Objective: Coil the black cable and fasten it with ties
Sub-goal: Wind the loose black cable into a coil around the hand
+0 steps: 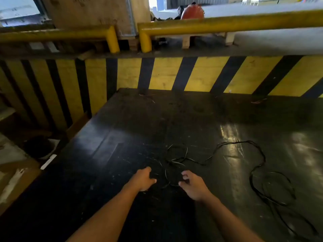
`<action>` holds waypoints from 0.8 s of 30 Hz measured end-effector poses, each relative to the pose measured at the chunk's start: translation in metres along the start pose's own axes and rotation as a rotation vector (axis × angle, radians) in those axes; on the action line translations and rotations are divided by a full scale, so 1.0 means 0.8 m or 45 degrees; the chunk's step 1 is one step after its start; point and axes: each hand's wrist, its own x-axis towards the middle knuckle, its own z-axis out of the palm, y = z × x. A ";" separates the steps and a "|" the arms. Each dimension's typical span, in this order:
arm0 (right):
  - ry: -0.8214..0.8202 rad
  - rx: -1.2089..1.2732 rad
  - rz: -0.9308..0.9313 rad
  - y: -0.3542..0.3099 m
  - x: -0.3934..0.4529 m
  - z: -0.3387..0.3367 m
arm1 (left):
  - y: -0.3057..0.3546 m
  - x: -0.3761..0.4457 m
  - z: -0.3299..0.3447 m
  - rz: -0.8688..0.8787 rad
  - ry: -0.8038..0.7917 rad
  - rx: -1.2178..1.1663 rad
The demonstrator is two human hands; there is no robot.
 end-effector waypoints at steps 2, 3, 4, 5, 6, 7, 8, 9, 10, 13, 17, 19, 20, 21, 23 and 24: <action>-0.030 0.051 0.037 -0.006 0.016 0.009 | 0.003 0.003 0.004 0.003 0.040 -0.001; -0.055 0.037 0.043 -0.010 0.022 0.015 | 0.002 0.005 0.008 0.019 0.061 0.001; -0.067 0.033 0.053 -0.015 0.027 0.019 | 0.002 0.006 0.009 0.008 0.081 0.001; -0.084 0.022 0.054 -0.017 0.032 0.025 | 0.001 0.007 0.012 0.003 0.085 -0.019; -0.098 0.005 0.049 -0.018 0.034 0.029 | 0.001 0.007 0.014 -0.005 0.084 -0.038; -0.111 0.006 0.038 -0.018 0.036 0.031 | 0.001 0.009 0.013 -0.011 0.078 -0.050; -0.118 0.019 0.017 -0.020 0.037 0.030 | 0.002 0.009 0.010 -0.015 0.066 -0.073; -0.122 0.048 0.007 -0.022 0.037 0.027 | 0.004 0.009 0.007 -0.008 0.056 -0.085; -0.112 0.088 0.000 -0.025 0.036 0.022 | 0.006 0.010 0.001 0.011 0.054 -0.079; 0.007 0.248 -0.055 -0.043 0.030 -0.002 | 0.021 0.006 -0.024 0.115 0.084 0.161; 0.125 0.568 -0.157 -0.086 0.013 -0.048 | 0.071 -0.025 -0.065 0.328 0.029 0.706; 0.181 0.693 -0.209 -0.107 0.006 -0.071 | 0.092 -0.042 -0.079 0.376 -0.029 0.853; 0.201 0.731 -0.247 -0.117 0.000 -0.082 | 0.099 -0.048 -0.084 0.378 -0.024 0.877; 0.205 0.759 -0.283 -0.126 -0.008 -0.092 | 0.103 -0.053 -0.088 0.382 0.007 0.884; 0.196 0.781 -0.348 -0.140 -0.024 -0.110 | 0.111 -0.063 -0.094 0.412 0.140 0.886; 0.202 0.781 -0.383 -0.147 -0.032 -0.118 | 0.115 -0.068 -0.098 0.441 0.219 0.879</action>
